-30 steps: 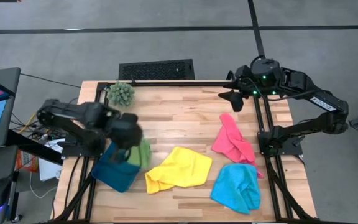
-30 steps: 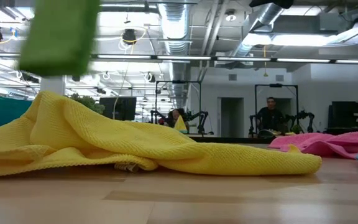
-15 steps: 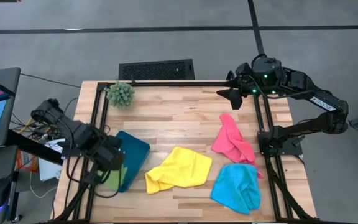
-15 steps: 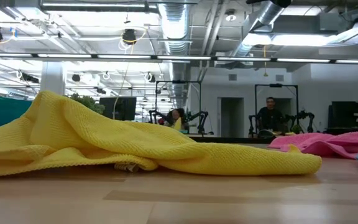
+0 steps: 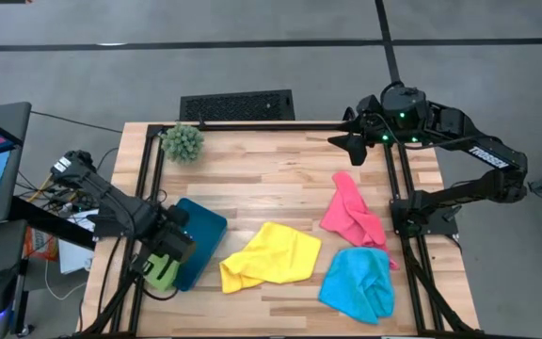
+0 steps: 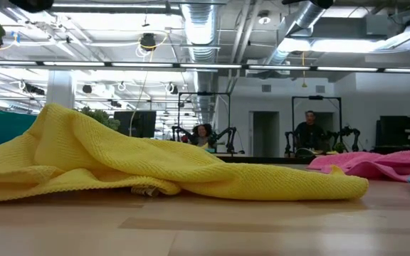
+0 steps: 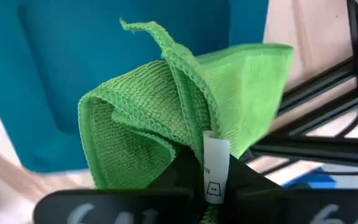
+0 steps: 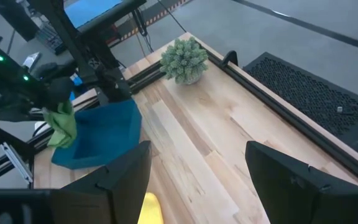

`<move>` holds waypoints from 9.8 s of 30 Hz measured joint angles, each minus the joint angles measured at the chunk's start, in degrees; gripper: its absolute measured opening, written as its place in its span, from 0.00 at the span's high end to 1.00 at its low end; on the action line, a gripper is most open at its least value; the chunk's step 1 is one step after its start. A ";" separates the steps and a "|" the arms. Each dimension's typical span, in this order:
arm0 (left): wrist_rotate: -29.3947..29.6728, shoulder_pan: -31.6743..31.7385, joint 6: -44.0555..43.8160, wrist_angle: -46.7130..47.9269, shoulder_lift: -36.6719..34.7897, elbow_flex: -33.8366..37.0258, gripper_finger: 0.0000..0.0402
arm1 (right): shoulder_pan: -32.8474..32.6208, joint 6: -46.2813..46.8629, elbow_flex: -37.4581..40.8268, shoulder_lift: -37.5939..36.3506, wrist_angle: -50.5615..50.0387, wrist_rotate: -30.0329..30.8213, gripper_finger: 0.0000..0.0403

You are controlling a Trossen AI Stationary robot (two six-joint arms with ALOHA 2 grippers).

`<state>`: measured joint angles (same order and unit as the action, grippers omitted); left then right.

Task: Fold microfiber towels
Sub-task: Put the green microfiber towel into the blue bin, then fold the yellow microfiber towel

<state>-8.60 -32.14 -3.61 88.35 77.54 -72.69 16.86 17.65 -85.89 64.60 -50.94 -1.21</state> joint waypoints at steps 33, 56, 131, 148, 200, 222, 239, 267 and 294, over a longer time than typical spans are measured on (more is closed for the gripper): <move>2.84 18.19 15.54 -19.74 0.42 17.75 0.78 | 0.00 -0.24 0.00 0.00 -2.03 -0.02 0.29; 7.34 34.79 11.87 -36.38 0.31 0.25 0.48 | -2.08 -0.13 0.00 0.00 -12.39 -0.31 0.29; -1.57 27.26 29.80 -64.40 59.36 -32.96 0.74 | -59.06 48.66 0.02 2.27 -32.54 25.14 0.29; 5.35 29.59 12.02 -40.67 45.86 -47.87 1.00 | -60.94 52.57 0.02 2.23 -32.23 39.62 0.29; 18.59 28.34 0.78 -19.09 28.41 -54.48 1.00 | -19.88 -12.11 30.56 4.82 22.01 -0.03 0.29; 18.27 28.92 3.82 -17.01 28.46 -54.46 1.00 | -21.49 -8.46 38.54 9.68 35.64 8.72 0.29; 18.44 28.92 2.86 -17.47 28.46 -54.46 1.00 | -22.13 -4.74 38.71 23.91 39.13 8.60 0.30; 21.56 29.00 3.53 -20.17 28.46 -54.46 1.00 | -23.71 3.03 36.72 16.47 38.19 11.92 0.95; 38.80 44.14 4.01 -34.31 28.76 -51.30 1.00 | 1.30 -3.36 21.58 -8.91 14.86 22.39 1.00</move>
<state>30.20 12.00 0.40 54.04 106.30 -123.99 18.17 14.29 -64.31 55.69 -36.08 21.18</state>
